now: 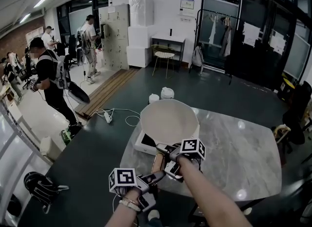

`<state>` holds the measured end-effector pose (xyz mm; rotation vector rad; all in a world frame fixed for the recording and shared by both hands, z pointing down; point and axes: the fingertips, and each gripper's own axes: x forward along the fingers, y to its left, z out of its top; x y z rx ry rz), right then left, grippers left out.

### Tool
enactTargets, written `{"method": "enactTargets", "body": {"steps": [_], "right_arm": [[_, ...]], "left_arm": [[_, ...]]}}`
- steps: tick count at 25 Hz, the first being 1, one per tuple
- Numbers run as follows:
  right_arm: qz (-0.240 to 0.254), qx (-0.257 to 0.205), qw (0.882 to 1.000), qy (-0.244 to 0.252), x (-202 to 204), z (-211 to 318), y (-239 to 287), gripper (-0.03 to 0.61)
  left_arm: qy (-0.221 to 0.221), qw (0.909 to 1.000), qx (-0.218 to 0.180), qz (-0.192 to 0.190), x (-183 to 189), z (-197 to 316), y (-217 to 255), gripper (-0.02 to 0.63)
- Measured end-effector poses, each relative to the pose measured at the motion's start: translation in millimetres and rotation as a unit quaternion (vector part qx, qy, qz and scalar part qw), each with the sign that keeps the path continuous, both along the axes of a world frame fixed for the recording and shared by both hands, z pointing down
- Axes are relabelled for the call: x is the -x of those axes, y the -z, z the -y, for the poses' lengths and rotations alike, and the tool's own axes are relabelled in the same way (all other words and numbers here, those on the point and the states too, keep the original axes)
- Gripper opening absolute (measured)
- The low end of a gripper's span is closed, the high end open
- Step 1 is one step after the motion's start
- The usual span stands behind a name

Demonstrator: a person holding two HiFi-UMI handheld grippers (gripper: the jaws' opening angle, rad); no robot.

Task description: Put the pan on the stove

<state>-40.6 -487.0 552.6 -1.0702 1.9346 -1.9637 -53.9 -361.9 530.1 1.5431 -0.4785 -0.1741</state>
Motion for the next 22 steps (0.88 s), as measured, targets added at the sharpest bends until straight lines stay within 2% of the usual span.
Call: {"method": "enactTargets", "body": {"steps": [2, 4, 9, 15, 22], "right_arm": [[0.002, 0.001, 1.000, -0.003, -0.8, -1.0, 0.5, 0.225], [0.003, -0.001, 1.000, -0.003, -1.0, -1.1, 1.0, 0.227], [0.007, -0.006, 1.000, -0.001, 1.5, -3.3, 7.0, 0.241], [0.006, -0.011, 1.000, 0.010, -2.0, -5.4, 11.0, 0.255], [-0.001, -0.028, 0.999, 0.016, -19.5, -7.3, 21.9, 0.261]], "left_arm": [[0.011, 0.9998, 0.006, -0.014, 2.8, 1.5, -0.5, 0.202], [0.018, 0.9995, 0.011, -0.024, 5.4, 1.4, -2.4, 0.259], [0.027, 0.9994, 0.009, -0.022, 14.7, -1.3, -3.7, 0.354], [0.047, 0.9984, -0.009, -0.029, 26.8, 7.9, 10.3, 0.367], [0.063, 0.9964, -0.052, 0.020, 46.1, 27.4, 21.6, 0.368]]}}
